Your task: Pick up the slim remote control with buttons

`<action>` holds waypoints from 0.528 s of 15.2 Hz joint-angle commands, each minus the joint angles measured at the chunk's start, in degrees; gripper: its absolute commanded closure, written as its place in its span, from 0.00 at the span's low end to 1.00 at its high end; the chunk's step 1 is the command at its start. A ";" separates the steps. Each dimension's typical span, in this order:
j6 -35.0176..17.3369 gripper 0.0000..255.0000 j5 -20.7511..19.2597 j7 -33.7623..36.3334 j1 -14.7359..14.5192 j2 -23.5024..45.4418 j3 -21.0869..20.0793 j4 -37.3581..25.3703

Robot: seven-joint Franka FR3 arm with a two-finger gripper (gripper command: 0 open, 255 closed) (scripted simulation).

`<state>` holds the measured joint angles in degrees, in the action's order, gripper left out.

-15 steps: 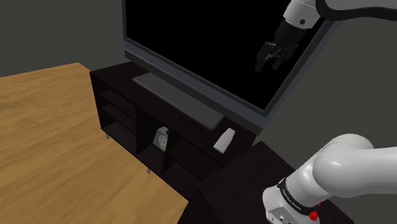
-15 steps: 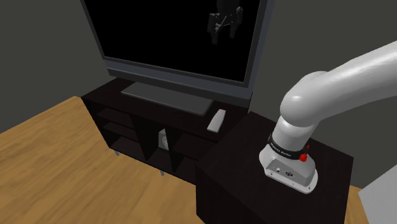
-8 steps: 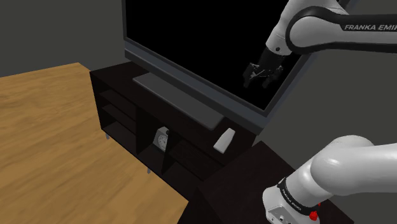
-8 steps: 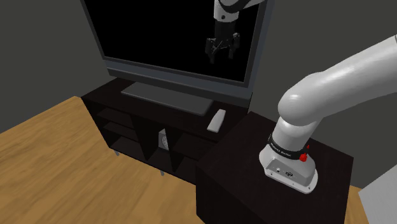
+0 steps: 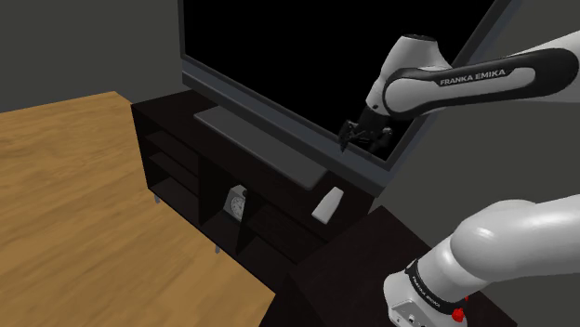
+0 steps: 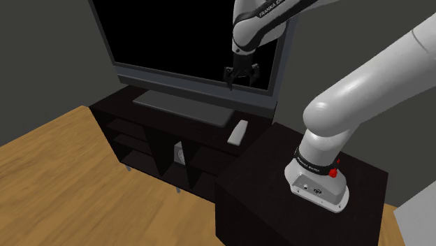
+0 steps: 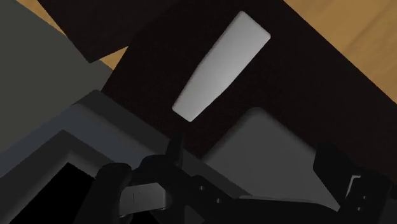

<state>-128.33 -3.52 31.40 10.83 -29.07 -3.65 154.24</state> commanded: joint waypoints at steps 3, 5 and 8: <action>-8.79 0.00 0.24 5.67 2.36 7.17 -0.17 2.42; -13.20 0.00 0.34 8.64 3.39 11.33 -0.36 3.14; -19.86 0.00 0.31 13.16 4.86 18.15 -0.54 3.64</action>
<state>-145.58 -3.19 42.94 15.16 -13.23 -4.16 157.48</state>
